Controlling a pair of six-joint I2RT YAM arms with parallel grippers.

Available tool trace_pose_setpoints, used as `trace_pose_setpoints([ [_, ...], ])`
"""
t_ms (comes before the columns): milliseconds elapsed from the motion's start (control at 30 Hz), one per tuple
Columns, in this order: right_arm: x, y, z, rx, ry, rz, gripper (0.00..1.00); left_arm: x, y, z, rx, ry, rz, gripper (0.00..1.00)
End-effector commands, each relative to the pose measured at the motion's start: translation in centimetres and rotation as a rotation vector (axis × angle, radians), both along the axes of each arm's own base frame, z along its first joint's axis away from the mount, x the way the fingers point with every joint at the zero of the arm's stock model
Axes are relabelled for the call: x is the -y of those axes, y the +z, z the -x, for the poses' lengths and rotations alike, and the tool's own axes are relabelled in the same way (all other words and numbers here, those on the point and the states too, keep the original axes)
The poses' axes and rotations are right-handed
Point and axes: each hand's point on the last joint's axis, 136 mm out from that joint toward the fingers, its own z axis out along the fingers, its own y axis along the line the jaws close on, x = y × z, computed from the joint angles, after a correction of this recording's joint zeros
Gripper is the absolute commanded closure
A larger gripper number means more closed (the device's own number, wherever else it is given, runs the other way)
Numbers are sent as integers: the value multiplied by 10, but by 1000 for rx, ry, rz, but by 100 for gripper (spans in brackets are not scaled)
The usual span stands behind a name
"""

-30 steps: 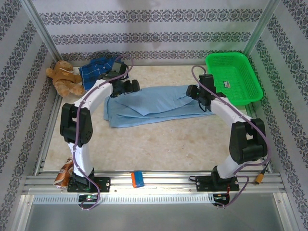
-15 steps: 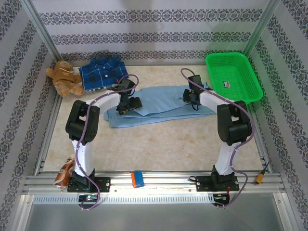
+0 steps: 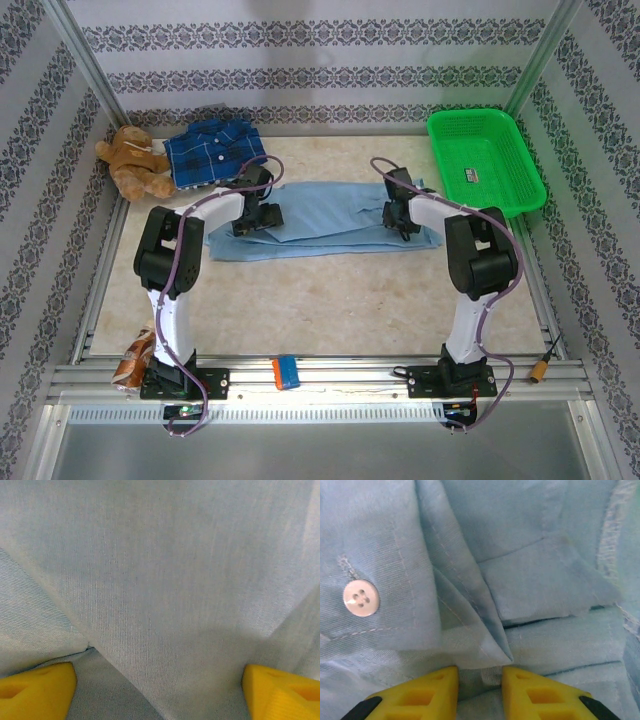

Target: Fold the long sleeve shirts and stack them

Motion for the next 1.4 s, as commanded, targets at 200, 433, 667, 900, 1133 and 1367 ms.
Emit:
trace_pose_setpoints([
  [200, -2, 3, 115, -199, -13, 86, 69, -12, 0, -11, -25, -147, -106, 9],
  [433, -2, -3, 220, -296, -89, 80, 69, 37, -3, -47, -5, -294, -34, 8],
  [667, -15, -1, 260, -282, -120, 0, 67, 95, 2, -100, 53, -386, 28, 7],
  [900, -54, -2, 272, -304, -102, -109, 66, 137, 14, -144, 178, -427, 149, 3],
  [1133, -111, 4, 265, -281, -87, -211, 66, 152, 25, -184, 322, -391, 246, 2],
  [1367, -156, 4, 265, -251, -121, -283, 65, 162, 32, -225, 452, -245, 473, 3],
])
